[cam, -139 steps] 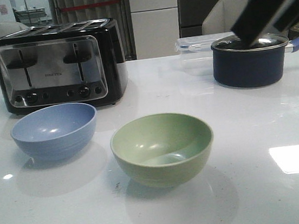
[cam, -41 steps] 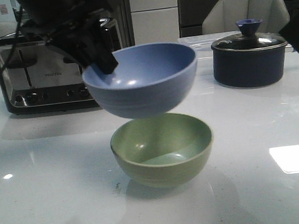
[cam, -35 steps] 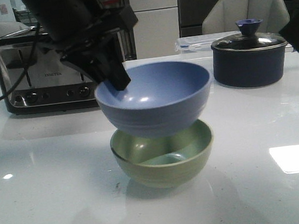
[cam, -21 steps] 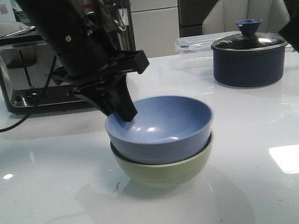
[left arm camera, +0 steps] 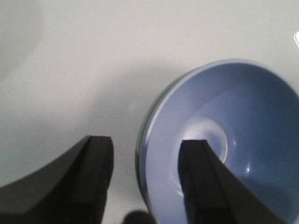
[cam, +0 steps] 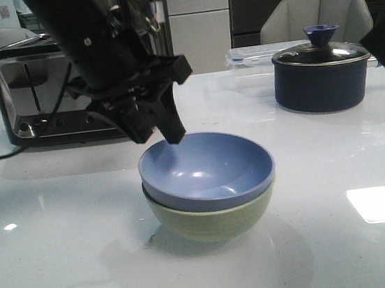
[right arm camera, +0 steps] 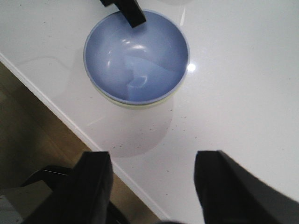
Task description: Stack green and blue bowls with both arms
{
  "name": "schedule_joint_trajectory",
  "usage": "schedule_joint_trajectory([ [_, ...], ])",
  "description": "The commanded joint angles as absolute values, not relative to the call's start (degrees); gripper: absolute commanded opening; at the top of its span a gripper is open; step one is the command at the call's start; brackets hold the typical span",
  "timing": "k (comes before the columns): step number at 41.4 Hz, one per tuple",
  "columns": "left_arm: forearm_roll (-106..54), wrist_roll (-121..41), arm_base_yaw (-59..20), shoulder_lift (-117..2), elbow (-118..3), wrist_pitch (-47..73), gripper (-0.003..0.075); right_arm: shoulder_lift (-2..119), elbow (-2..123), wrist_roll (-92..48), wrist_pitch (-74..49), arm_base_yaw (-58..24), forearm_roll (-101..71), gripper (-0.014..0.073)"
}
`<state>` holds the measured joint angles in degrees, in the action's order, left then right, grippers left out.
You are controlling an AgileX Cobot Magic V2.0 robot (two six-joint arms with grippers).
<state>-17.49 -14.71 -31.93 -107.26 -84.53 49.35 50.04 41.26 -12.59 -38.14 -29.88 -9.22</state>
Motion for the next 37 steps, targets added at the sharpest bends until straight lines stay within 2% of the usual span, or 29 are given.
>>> schedule_joint_trajectory([
  [1, -17.28, -14.74, -32.23, -99.88, -86.47, 48.8, 0.0404, 49.65, 42.89, -13.72, -32.09, -29.96, -6.63, 0.0497],
  [13, -12.38, -14.74, -32.23, -84.18, -79.29, 48.92, 0.0404, 49.65, 42.89, -13.66, -32.37, -29.96, -6.58, 0.0497],
  [37, -8.06, -14.63, -32.23, -42.42, -43.15, 39.12, 0.0404, 49.65, 42.89, -12.44, -34.17, -29.96, -6.79, 0.0497],
])
